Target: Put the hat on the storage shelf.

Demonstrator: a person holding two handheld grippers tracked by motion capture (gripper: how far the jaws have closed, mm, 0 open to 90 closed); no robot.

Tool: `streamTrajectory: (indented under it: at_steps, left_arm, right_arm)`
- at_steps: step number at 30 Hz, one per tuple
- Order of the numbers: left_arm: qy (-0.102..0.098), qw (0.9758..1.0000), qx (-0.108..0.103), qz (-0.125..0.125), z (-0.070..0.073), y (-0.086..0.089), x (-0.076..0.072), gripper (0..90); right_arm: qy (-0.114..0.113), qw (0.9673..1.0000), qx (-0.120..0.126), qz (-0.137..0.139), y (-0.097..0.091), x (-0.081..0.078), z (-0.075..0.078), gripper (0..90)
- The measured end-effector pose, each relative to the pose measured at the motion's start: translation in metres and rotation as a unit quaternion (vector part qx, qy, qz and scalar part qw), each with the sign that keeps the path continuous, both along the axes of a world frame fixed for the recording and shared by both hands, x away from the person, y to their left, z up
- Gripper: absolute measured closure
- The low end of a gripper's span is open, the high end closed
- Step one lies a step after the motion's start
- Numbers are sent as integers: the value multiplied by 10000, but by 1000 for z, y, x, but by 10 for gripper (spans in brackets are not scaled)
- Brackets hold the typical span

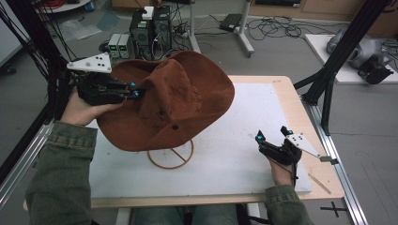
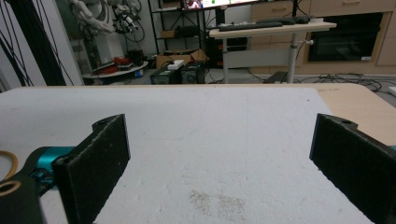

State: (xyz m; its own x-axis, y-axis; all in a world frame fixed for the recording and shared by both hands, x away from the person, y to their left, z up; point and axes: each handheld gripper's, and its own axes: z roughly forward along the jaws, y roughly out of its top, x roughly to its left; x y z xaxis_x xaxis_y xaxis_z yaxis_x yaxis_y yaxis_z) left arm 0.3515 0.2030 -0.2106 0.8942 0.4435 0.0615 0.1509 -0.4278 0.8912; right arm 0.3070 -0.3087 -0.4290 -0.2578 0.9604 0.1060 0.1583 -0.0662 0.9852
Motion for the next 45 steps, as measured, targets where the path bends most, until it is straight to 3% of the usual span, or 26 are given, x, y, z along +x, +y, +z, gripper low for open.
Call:
streamTrajectory:
  at_steps: [3, 9, 12, 16, 18, 24, 28, 32, 39, 42, 45]
  left_arm:
    - [15, 10000, 26, 8, 0, -1, 0, 846]
    - [57, 9997, -202, 123, -2, 4, 1, 812]
    - [22, 9997, -217, 138, -3, 6, 0, 800]
    - [-109, 9994, -292, 156, -3, 8, -2, 793]
    - [-227, 9985, -470, 135, -1, 11, -4, 788]
    - [-405, 9962, -739, 232, 3, 19, -8, 769]
    - [-628, 9931, -869, 466, 4, 26, -12, 623]
    - [-785, 9903, -967, 621, 4, 32, -15, 556]
    - [-764, 9867, -1081, 943, 2, 43, -16, 320]
    - [-764, 9844, -1021, 1212, 2, 47, -17, 202]
    - [-897, 9778, -1091, 1548, 3, 53, -21, 125]
  right_arm:
    - [0, 10000, 18, -7, 0, 0, 0, 46]
    - [0, 10000, 35, -7, 0, 0, 0, 46]
    - [-1, 10000, 40, -8, 0, 0, 0, 46]
    - [6, 10000, 20, 2, 0, 0, 0, 46]
    - [-5, 10000, 16, 2, 0, 0, 0, 46]
    - [-8, 10000, -8, 5, 0, 0, 0, 46]
    - [7, 10000, 32, -9, 0, 0, 0, 45]
    - [21, 10000, 12, 0, 0, 0, 0, 45]
    - [22, 10000, 39, -12, 0, 0, 0, 46]
    - [38, 10000, 53, 1, 0, 0, 0, 45]
    - [35, 10000, 54, 3, 0, 0, 0, 45]
